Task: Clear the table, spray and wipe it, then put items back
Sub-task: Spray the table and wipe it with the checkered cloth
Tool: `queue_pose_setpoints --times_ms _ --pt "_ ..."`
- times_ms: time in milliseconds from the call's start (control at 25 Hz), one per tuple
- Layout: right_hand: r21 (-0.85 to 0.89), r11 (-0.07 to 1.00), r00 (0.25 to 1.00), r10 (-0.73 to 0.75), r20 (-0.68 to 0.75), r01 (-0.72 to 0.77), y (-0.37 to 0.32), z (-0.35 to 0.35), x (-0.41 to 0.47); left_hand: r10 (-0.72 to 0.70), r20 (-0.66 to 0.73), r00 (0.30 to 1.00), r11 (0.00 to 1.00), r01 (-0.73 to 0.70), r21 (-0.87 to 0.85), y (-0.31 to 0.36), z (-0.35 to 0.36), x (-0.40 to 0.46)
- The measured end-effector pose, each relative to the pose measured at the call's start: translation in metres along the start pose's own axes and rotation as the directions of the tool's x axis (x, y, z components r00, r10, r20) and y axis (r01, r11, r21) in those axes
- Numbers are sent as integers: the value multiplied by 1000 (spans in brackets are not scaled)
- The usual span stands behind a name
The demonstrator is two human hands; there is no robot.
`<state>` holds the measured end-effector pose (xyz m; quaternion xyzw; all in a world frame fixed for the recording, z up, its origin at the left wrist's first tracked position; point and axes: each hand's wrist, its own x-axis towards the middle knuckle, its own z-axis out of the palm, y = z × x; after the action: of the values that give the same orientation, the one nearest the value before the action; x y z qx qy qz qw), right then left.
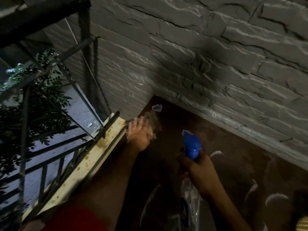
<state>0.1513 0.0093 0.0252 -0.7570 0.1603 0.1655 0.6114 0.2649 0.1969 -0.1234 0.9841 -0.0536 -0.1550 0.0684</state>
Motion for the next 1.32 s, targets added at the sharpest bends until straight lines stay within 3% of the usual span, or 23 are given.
queue_pose_setpoints --times_ms 40,80,160,200,280,360,400,560,680,760,840,920,1000,1040,1080,1120,1160,1200,1240,1280,1320 --pt "-24 1000 1000 8 6 -7 5 -5 -7 -37 45 998 998 39 -39 -4 -1 3" --pt "-46 999 999 23 41 -21 9 -6 -11 91 65 994 994 -87 -59 -4 3 1" --pt "-37 993 970 114 214 -108 17 -3 -26 345 209 915 928 -366 73 -12 0 -5" --pt "-71 985 932 172 319 -157 22 2 -37 367 245 897 910 -401 102 -20 -8 -1" --pt "-255 960 919 203 337 -118 41 13 -46 268 291 918 946 -308 99 -31 -22 11" --pt "-443 894 968 164 191 -64 59 23 -47 239 364 900 954 -288 85 -25 -24 6" --pt "-466 883 974 149 170 -54 59 30 -49 253 391 885 953 -298 58 -19 -23 4" --pt "-480 864 903 78 422 150 56 63 -72 193 441 877 979 -203 -25 -13 -26 -5" --pt "-496 867 966 87 244 48 62 46 -70 155 471 869 987 -160 -31 -6 -22 -14" --pt "-545 838 957 173 234 -18 68 30 -67 155 452 878 987 -156 -35 -2 -19 -18" --pt "-566 825 869 283 406 -4 69 26 -74 159 428 890 987 -152 -50 -3 -19 -21" --pt "-560 824 865 219 451 83 66 23 -81 120 330 936 992 -127 1 -14 -12 -33" --pt "-512 857 957 106 270 49 67 13 -76 -147 91 985 989 146 22 -17 12 -58" --pt "-450 893 982 110 152 -30 69 6 -70 -296 1 955 954 295 -47 -5 25 -76" --pt "-369 922 985 151 77 -113 69 3 -63 -351 -46 935 930 343 -132 13 37 -92" --pt "-295 942 980 189 67 -161 66 1 -57 -274 -67 959 953 261 -154 30 47 -105" --pt "-242 953 974 209 87 -183 64 2 -51 -90 -77 993 991 82 -107 36 57 -113" --pt "-206 960 971 213 107 -188 61 3 -45 130 22 991 991 -129 -25 29 56 -112" --pt "-184 967 973 199 119 -176 56 4 -42 239 78 968 971 -239 -7 11 48 -103" --pt "-171 973 977 175 122 -152 50 7 -39 205 97 974 978 -208 23 -13 41 -87" --pt "-160 979 982 146 117 -126 45 8 -36 26 12 1000 1000 -26 11 -30 36 -75"
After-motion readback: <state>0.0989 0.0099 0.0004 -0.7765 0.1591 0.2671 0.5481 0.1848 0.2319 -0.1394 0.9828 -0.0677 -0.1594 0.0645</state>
